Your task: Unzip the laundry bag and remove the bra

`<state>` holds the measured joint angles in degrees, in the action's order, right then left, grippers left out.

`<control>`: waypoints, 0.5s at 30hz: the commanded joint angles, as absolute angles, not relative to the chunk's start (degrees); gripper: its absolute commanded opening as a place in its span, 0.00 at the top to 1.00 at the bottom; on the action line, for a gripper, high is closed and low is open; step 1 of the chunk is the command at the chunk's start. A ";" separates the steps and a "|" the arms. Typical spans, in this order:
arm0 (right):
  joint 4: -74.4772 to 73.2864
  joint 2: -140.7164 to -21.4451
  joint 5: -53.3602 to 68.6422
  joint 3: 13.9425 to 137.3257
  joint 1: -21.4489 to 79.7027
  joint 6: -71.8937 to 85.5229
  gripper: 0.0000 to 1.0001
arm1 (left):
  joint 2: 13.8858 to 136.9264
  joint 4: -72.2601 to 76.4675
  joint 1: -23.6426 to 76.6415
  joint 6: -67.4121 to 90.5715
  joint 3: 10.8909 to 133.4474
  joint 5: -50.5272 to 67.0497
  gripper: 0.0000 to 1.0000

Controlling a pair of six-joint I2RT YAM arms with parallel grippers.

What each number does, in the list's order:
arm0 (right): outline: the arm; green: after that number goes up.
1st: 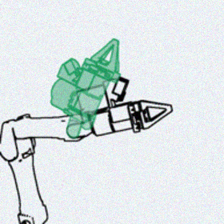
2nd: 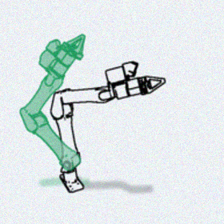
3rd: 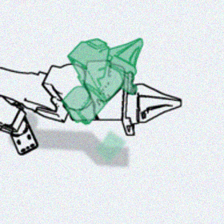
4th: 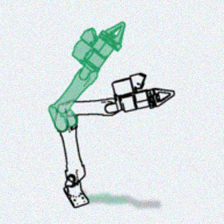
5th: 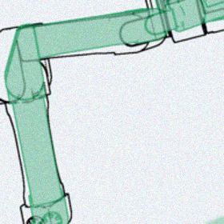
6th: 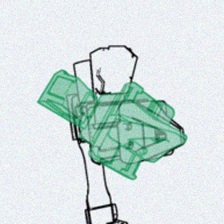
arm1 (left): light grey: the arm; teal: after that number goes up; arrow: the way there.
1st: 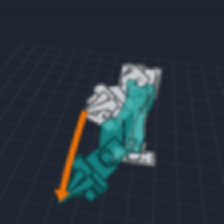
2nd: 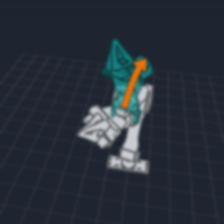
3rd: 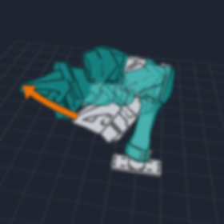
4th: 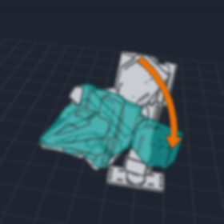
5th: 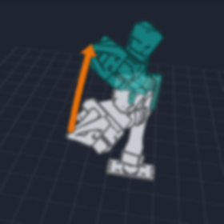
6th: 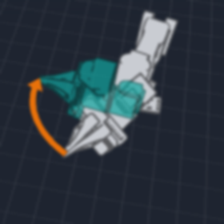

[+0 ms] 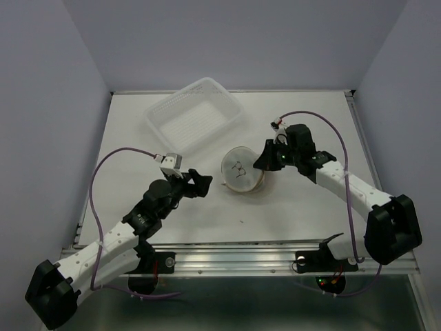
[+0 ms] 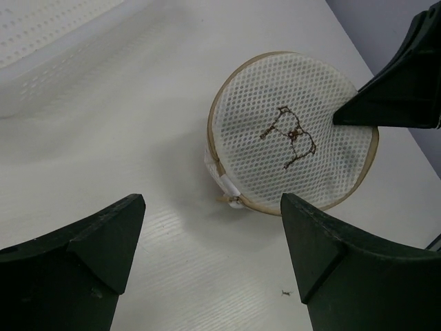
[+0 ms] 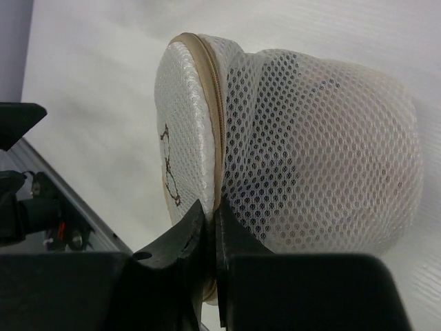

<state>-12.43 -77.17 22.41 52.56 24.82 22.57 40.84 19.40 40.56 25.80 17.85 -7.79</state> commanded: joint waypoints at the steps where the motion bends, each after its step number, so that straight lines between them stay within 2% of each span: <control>1: -9.05 -76.11 34.01 55.54 23.38 21.62 0.99 | 41.75 28.12 42.10 20.04 17.05 -6.24 0.09; 9: -9.05 -74.45 39.63 58.79 22.33 24.34 0.99 | 40.26 30.67 44.30 13.89 15.39 -3.43 0.13; 15: -9.05 -72.25 42.01 61.52 22.32 26.45 0.99 | 31.65 35.24 45.00 12.04 10.20 1.56 0.25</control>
<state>-12.40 -75.44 37.54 57.17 22.74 24.45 35.46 28.40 44.34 15.11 12.25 -2.63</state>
